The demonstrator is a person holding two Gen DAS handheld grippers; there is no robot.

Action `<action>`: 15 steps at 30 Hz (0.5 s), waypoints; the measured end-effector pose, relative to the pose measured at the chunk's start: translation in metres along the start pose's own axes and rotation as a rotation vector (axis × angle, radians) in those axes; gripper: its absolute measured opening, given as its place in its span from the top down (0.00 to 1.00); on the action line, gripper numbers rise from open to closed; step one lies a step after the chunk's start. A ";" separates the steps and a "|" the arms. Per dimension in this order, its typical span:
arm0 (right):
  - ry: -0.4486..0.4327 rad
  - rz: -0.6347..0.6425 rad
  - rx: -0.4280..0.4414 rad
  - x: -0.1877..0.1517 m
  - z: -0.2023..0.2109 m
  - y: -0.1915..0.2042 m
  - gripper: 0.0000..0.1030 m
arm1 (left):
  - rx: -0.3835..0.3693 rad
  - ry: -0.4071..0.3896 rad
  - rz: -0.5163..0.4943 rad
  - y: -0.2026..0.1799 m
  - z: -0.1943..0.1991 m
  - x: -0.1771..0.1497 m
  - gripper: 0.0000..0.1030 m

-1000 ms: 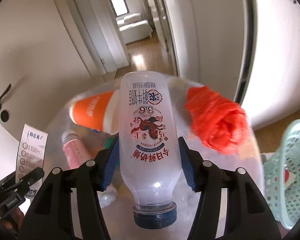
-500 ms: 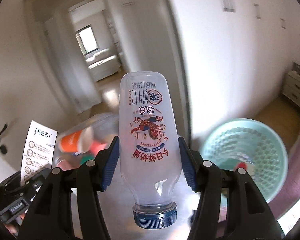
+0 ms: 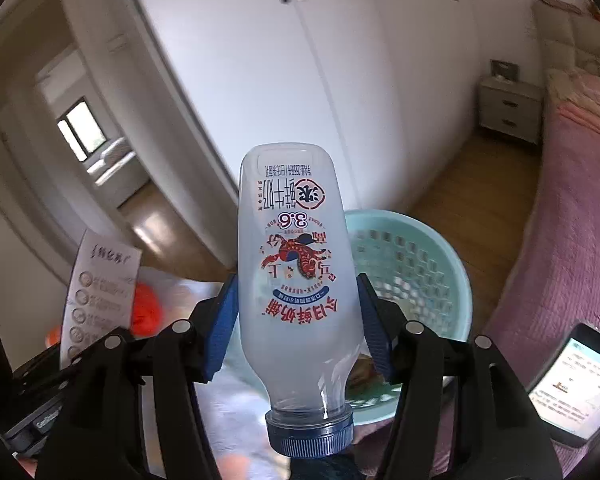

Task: Collect trash
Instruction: 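Carry the carton and clear bottle over the basket with both tools, then open both tools to drop the carton and bottle, then return to the table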

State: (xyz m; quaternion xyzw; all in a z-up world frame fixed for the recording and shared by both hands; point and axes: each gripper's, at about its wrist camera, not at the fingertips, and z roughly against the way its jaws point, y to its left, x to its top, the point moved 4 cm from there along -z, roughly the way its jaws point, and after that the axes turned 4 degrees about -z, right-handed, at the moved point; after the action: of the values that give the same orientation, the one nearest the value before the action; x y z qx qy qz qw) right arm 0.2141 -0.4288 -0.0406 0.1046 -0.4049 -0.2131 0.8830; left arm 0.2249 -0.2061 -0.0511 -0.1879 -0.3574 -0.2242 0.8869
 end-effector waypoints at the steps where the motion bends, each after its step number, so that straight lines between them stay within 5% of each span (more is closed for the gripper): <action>1: 0.006 -0.010 -0.013 0.000 -0.004 -0.008 0.48 | -0.006 0.012 -0.004 -0.002 -0.010 0.002 0.64; 9: 0.044 -0.075 -0.076 -0.001 -0.028 -0.053 0.48 | -0.054 0.114 -0.048 -0.025 -0.092 0.004 0.63; 15: 0.079 -0.089 -0.089 -0.001 -0.051 -0.053 0.47 | -0.050 0.117 -0.043 -0.027 -0.111 0.006 0.53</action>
State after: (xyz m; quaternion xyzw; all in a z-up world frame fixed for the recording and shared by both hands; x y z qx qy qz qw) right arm 0.2367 -0.4751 -0.0934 0.0914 -0.3548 -0.2657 0.8917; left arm 0.2757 -0.2845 -0.1173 -0.1887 -0.3031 -0.2625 0.8965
